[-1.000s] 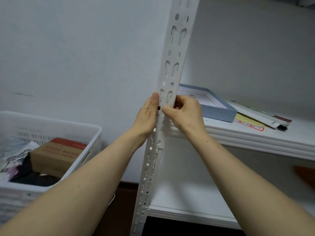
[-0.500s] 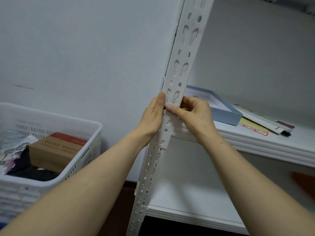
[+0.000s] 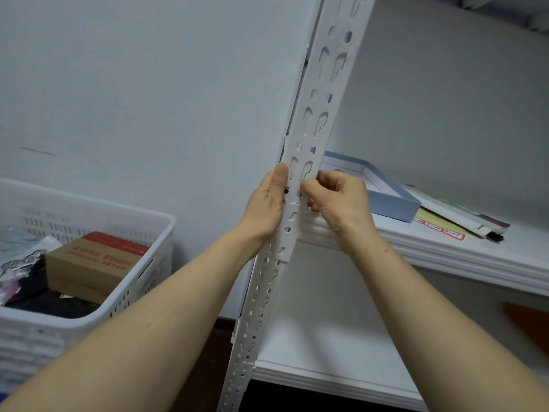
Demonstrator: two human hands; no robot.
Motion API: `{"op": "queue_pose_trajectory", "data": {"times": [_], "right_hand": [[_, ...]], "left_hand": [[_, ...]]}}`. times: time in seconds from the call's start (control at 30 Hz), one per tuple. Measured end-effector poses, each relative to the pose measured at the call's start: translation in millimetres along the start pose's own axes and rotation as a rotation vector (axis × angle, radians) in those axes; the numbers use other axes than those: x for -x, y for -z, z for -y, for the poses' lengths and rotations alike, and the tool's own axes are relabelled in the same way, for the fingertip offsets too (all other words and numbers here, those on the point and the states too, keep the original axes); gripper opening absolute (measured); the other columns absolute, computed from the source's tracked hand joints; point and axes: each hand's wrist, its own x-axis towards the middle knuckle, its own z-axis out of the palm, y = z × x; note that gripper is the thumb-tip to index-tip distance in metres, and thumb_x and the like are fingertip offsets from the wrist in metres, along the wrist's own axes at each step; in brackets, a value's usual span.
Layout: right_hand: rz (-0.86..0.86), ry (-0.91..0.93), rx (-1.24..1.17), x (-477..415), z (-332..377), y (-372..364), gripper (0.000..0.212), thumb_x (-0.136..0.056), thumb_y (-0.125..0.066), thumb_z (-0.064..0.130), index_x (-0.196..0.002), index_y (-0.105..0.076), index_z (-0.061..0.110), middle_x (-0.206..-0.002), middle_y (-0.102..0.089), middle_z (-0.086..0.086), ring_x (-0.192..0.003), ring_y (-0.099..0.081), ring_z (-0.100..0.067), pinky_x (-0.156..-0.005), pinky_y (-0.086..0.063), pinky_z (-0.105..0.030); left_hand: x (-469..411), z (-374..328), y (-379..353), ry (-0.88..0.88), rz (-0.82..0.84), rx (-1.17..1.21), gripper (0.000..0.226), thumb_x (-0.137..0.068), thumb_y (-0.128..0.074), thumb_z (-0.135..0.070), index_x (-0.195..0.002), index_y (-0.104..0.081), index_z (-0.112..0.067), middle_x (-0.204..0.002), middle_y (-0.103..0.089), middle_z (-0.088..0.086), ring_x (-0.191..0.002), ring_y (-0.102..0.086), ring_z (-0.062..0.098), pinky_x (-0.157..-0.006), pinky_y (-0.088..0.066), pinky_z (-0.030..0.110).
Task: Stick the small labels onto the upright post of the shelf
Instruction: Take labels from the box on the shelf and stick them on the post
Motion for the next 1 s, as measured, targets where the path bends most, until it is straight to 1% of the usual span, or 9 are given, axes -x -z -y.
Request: {"op": "queue_pose_trajectory", "data": {"times": [0.07, 0.17, 0.27, 0.37, 0.5, 0.63, 0.77, 0.9, 1.0], "right_hand": [[-0.028, 0.003, 0.007, -1.6, -0.5, -2.4, 0.012, -0.075, -0.062, 0.011, -0.065, -0.068, 0.013, -0.061, -0.063, 0.003, -0.057, -0.050, -0.009, -0.062, -0.045, -0.027], [-0.041, 0.010, 0.016, -2.7, -1.3, -4.5, 0.009, -0.073, -0.062, 0.013, -0.068, -0.070, 0.013, -0.062, -0.067, 0.003, -0.057, -0.054, -0.009, -0.063, -0.049, -0.031], [-0.020, 0.035, 0.035, -0.6, -2.5, -2.7, 0.012, -0.073, -0.062, 0.011, -0.074, -0.072, 0.017, -0.069, -0.071, 0.002, -0.058, -0.056, -0.005, -0.065, -0.050, -0.029], [0.003, 0.036, 0.026, 0.1, -2.1, -0.6, 0.014, -0.075, -0.063, 0.010, -0.073, -0.072, 0.020, -0.069, -0.071, 0.005, -0.056, -0.056, -0.001, -0.062, -0.049, -0.025], [-0.046, 0.029, 0.063, -2.1, -1.8, -5.1, 0.008, -0.071, -0.065, 0.018, -0.066, -0.069, 0.023, -0.066, -0.070, 0.006, -0.059, -0.060, -0.007, -0.067, -0.054, -0.035], [-0.045, 0.030, 0.071, -1.3, -1.8, -6.4, 0.009, -0.066, -0.062, 0.024, -0.067, -0.070, 0.020, -0.066, -0.070, 0.003, -0.061, -0.059, -0.010, -0.067, -0.055, -0.038], [-0.031, 0.029, 0.059, -0.8, -2.3, -3.3, 0.008, -0.069, -0.063, 0.021, -0.069, -0.071, 0.019, -0.066, -0.070, 0.004, -0.060, -0.057, -0.008, -0.068, -0.053, -0.037], [-0.062, 0.031, 0.080, -0.5, 0.1, -6.2, 0.004, -0.070, -0.066, 0.021, -0.069, -0.070, 0.022, -0.066, -0.070, 0.008, -0.060, -0.060, -0.006, -0.071, -0.056, -0.038], [-0.066, 0.035, 0.092, 0.8, 1.3, -6.8, 0.007, -0.070, -0.065, 0.018, -0.066, -0.068, 0.023, -0.067, -0.070, 0.007, -0.063, -0.062, -0.009, -0.073, -0.058, -0.041]], "left_hand": [[0.5, -1.2, -0.1, 0.000, -0.003, 0.005, 0.051, -0.099, -0.028, -0.050, -0.126, -0.056, -0.018, -0.117, -0.066, -0.002, -0.110, -0.061, 0.009, -0.099, -0.046, 0.027], [0.8, -1.9, -0.5, 0.002, -0.010, 0.007, 0.050, -0.099, -0.028, -0.049, -0.124, -0.057, -0.018, -0.115, -0.067, -0.002, -0.108, -0.062, 0.009, -0.099, -0.047, 0.028], [1.4, -1.7, -0.6, 0.001, -0.009, 0.007, 0.049, -0.099, -0.028, -0.049, -0.123, -0.058, -0.019, -0.114, -0.067, -0.003, -0.107, -0.062, 0.007, -0.098, -0.047, 0.027], [1.7, -1.7, -1.3, 0.007, -0.006, 0.017, 0.050, -0.098, -0.029, -0.050, -0.124, -0.058, -0.018, -0.115, -0.067, -0.002, -0.107, -0.062, 0.008, -0.099, -0.047, 0.028], [2.1, -1.7, -0.9, 0.022, -0.006, 0.022, 0.051, -0.098, -0.030, -0.050, -0.127, -0.056, -0.017, -0.117, -0.066, -0.002, -0.109, -0.061, 0.010, -0.100, -0.046, 0.028], [2.0, -2.5, -0.6, 0.017, -0.006, 0.014, 0.051, -0.098, -0.029, -0.049, -0.127, -0.056, -0.017, -0.118, -0.066, 0.000, -0.111, -0.061, 0.011, -0.102, -0.045, 0.031], [2.6, -2.2, -0.8, 0.015, -0.005, 0.023, 0.049, -0.098, -0.030, -0.050, -0.124, -0.057, -0.018, -0.114, -0.067, -0.002, -0.106, -0.062, 0.008, -0.099, -0.047, 0.028], [2.4, -1.8, -0.8, 0.018, 0.006, 0.020, 0.052, -0.098, -0.030, -0.051, -0.131, -0.053, -0.018, -0.123, -0.063, -0.002, -0.117, -0.058, 0.011, -0.107, -0.042, 0.035], [3.0, -2.5, -0.8, 0.029, -0.004, 0.025, 0.051, -0.098, -0.030, -0.050, -0.128, -0.055, -0.017, -0.118, -0.066, -0.001, -0.112, -0.061, 0.012, -0.105, -0.044, 0.035]]}}
